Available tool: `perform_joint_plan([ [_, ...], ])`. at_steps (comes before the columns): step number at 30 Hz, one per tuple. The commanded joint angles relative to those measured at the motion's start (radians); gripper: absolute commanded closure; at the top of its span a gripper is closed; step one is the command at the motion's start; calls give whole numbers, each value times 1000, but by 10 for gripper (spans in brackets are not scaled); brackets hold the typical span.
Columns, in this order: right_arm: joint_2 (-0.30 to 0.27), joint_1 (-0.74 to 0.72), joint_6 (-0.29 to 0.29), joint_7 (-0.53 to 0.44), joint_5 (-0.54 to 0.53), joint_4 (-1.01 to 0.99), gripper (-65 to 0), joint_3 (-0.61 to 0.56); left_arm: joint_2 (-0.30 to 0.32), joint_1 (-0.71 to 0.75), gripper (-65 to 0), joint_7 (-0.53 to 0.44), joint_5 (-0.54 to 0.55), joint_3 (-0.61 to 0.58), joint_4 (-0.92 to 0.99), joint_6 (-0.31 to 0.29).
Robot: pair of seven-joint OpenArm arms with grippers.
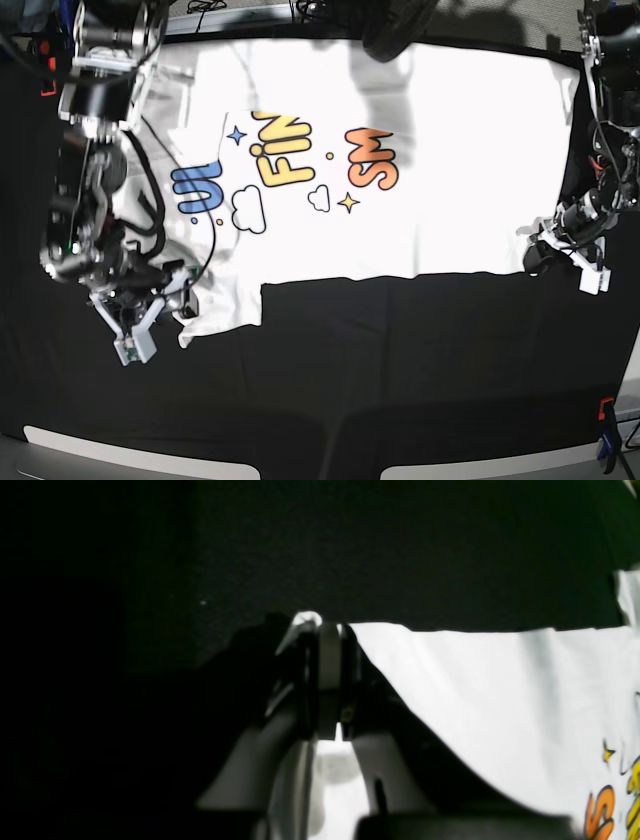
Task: Layout the t-shirt on the table in an organized manner, then fold the t-shirt properly
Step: 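Grasp the hem corner with the right gripper and the side edge with the left, then hold the hem corner with the right gripper and lift it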
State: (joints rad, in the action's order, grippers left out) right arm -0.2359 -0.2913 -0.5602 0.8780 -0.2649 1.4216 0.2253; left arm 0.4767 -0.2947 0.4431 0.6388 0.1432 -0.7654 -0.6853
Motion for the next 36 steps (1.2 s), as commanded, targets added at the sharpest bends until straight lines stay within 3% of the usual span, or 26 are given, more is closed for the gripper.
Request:
perform_joint_plan([
  [1, -8, -56, 0, -26, 8, -31, -251, 3, 17, -21, 0, -26, 18, 4, -13, -13],
  [11, -14, -389, 72, -175, 269, -617, -251, 3, 17, -21, 0, -25, 17, 4, -13, -13],
  [15, -13, -423, 72, -211, 297, -765, -251, 3, 17, -21, 0, -26, 17, 4, -13, -13],
  [18, -8, -408, 67, -238, 343, -799, -252, 3, 17, -21, 0, -26, 18, 4, -13, -13],
  [27, -8, -375, 67, -244, 340, -798, -252, 3, 17, -21, 0, -26, 17, 4, -13, -13],
  [36, -8, -373, 67, -229, 285, -798, -252, 3, 18, -22, 0, -33, 18, 4, -13, -13],
])
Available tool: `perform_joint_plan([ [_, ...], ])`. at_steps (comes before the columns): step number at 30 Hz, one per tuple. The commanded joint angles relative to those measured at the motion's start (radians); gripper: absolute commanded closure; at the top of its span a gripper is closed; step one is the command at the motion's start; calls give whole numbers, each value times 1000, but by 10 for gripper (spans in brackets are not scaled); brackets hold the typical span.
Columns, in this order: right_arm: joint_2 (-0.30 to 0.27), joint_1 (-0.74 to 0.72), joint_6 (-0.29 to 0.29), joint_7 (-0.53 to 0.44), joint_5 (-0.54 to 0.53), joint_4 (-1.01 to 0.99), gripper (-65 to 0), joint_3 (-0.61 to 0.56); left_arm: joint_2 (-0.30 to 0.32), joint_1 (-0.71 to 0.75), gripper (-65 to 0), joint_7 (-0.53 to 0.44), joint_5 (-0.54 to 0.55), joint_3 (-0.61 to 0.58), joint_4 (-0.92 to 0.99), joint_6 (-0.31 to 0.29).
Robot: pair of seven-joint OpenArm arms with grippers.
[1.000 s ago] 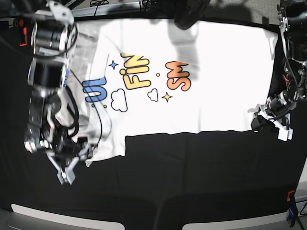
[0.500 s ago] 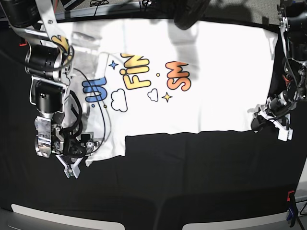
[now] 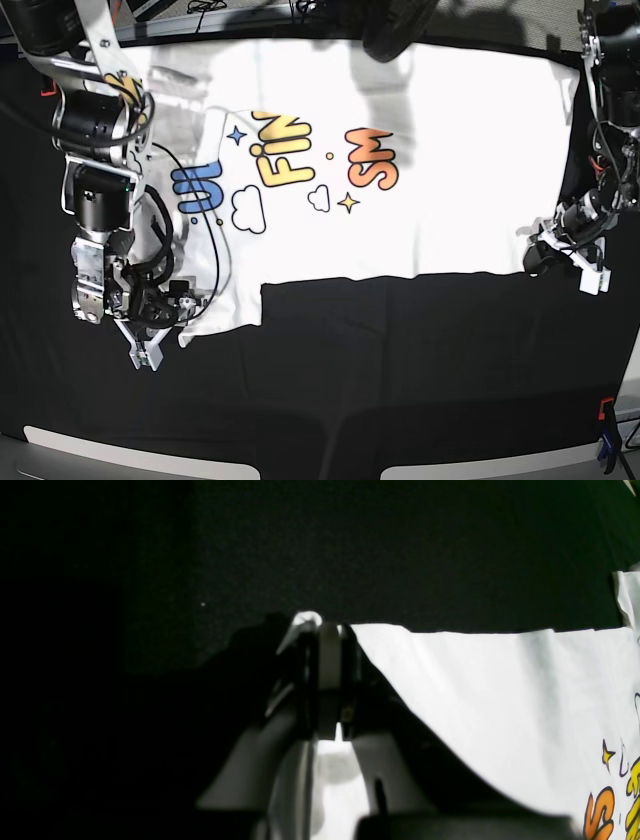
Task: Layout the t-shirt on the table in an organized manner, then fold the t-shirt properly
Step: 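Hold the hem corner with the right gripper and lift it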
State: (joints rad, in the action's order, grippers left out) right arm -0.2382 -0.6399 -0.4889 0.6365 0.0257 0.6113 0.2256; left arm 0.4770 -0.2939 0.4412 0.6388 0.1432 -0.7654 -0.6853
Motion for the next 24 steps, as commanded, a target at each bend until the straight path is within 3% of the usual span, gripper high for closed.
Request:
perform_joint_plan([
  [1, -6, -24, -5, 15, -5, 12, -252, 2, 17, -23, 0, -31, 18, 4, -13, -13],
  [15, -6, -24, -4, 34, -4, 12, -252, 2, 20, -25, 0, -54, 18, 4, -13, -13],
  [24, -5, -24, -5, 38, -60, 12, -252, 2, 22, -24, 0, -54, 17, 4, -13, -13],
])
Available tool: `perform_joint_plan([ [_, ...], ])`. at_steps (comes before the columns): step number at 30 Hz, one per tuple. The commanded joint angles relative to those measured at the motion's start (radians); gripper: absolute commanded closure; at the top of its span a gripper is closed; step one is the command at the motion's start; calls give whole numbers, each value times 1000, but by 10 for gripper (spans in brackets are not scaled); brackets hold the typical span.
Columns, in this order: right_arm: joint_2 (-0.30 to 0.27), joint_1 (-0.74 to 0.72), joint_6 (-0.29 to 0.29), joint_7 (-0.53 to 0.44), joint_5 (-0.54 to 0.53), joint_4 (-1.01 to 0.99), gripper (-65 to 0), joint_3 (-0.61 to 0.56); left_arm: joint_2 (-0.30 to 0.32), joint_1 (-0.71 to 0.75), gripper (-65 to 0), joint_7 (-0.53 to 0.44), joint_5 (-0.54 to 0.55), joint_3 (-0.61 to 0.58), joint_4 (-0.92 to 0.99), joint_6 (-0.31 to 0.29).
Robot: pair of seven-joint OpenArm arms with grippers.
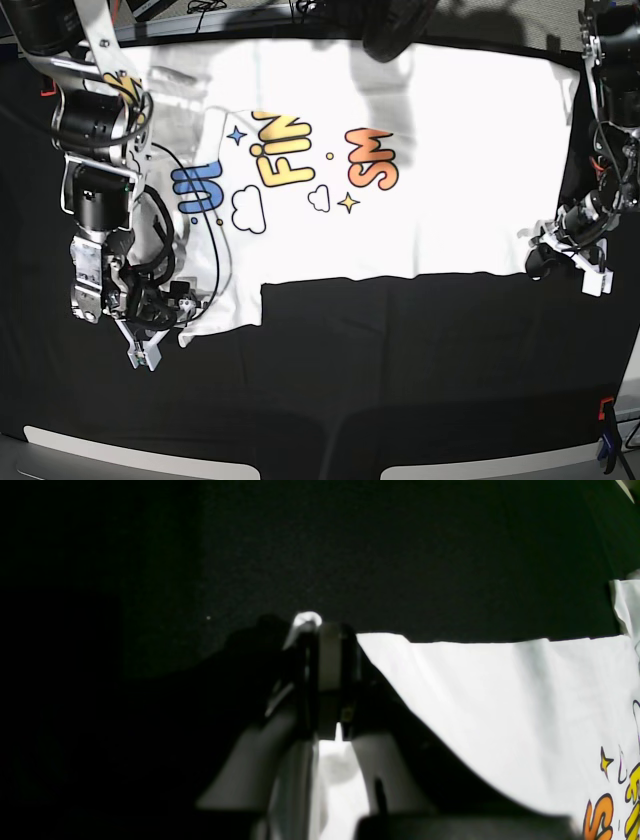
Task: Layout the t-shirt on the table in an organized manner, then fold the t-shirt properly
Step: 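Hold the hem corner with the right gripper and lift it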
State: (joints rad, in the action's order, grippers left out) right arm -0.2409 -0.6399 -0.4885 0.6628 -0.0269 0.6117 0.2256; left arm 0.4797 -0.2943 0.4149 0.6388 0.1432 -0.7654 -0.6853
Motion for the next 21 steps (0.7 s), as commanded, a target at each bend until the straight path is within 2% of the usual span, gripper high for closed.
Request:
perform_joint_plan([
  [1, -3, -24, -5, 16, -7, 11, -252, 2, 19, -24, 0, -27, 17, 4, -13, -13],
  [3, -3, -24, -5, 19, -7, 11, -250, 2, 19, -24, 0, -27, 17, 4, -13, -13],
  [5, -3, -24, -5, 20, -7, 11, -211, 2, 19, -24, 0, -28, 18, 4, -13, -13],
  [8, -3, -24, -5, 41, -31, 11, -35, 2, 19, -24, 0, -58, 18, 4, -13, -13],
  [9, -3, -24, -5, 42, -45, 11, 0, 2, 19, -24, 0, -81, 18, 4, -13, -13],
  [12, -3, -24, -5, 48, -90, 11, 0, 2, 19, -24, 0, -133, 17, 4, -13, -13],
  [21, -25, -24, -6, 61, -85, 70, 0, 2, 20, -25, 0, -132, 17, 4, -13, -13],
])
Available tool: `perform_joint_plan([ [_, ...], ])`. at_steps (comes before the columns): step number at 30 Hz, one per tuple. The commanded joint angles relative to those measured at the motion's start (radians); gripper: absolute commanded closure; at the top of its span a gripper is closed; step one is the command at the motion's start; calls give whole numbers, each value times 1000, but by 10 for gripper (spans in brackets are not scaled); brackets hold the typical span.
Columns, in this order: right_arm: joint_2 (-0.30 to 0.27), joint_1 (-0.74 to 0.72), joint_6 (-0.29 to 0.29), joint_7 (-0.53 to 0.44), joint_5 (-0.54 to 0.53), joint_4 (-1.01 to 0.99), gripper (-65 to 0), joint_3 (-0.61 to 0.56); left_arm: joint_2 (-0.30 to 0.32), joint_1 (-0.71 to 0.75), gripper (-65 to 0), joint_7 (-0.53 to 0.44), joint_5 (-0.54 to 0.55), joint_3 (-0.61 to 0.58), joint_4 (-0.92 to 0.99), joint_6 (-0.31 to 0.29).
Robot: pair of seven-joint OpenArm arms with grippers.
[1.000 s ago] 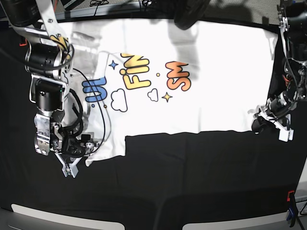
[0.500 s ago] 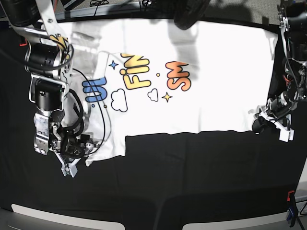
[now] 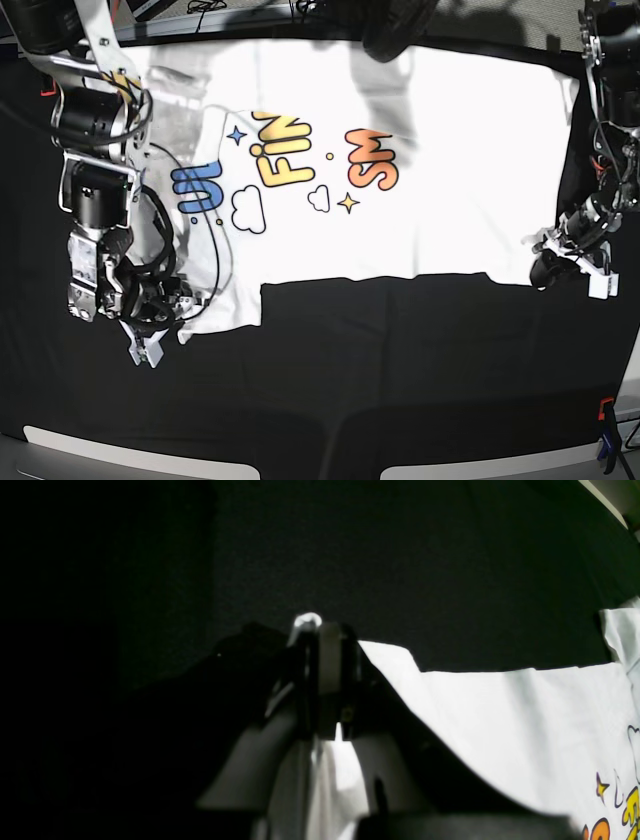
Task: Layout the t-shirt on the table in an organized manner, then fold the t-shirt properly
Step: 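Hold the hem corner with the right gripper and lift it, then fold the hem half over toward the collar with both grippers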
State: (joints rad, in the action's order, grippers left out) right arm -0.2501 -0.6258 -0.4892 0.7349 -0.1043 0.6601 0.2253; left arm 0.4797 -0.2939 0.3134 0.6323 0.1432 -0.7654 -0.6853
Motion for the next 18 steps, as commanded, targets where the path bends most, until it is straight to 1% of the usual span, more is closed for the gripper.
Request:
perform_joint_plan([
  [1, -21, -39, -5, -8, -8, 39, 0, 3, 20, -25, 0, -30, 24, 4, -13, -13],
  [4, -39, -38, -13, 4, -8, 85, 0, 3, 19, -25, 0, -16, 24, 4, -15, -13],
  [5, -45, -38, -35, 11, -8, 98, 0, 3, 19, -25, 0, 0, 24, 4, -20, -13],
  [6, -50, -38, -71, 14, -9, 110, 0, 3, 19, -25, 0, 22, 24, 4, -27, -13],
  [8, -60, -37, -178, 14, -18, 140, 0, 3, 19, -24, 0, 56, 24, 4, -53, -13],
  [9, -66, -35, -204, 20, -45, 159, 0, 3, 20, -23, 0, 67, 23, 4, -71, -13],
  [13, -79, 8, -209, 68, -117, 277, 0, 3, 19, -17, 0, 135, 24, 4, -188, -13],
  [17, -80, 129, -209, 90, -117, 462, 0, 3, 19, 34, 0, 195, 23, 4, -348, -13],
  [18, -80, 170, -209, 91, -121, 516, 0, 3, 20, 58, 0, 197, 23, 4, -394, -13],
])
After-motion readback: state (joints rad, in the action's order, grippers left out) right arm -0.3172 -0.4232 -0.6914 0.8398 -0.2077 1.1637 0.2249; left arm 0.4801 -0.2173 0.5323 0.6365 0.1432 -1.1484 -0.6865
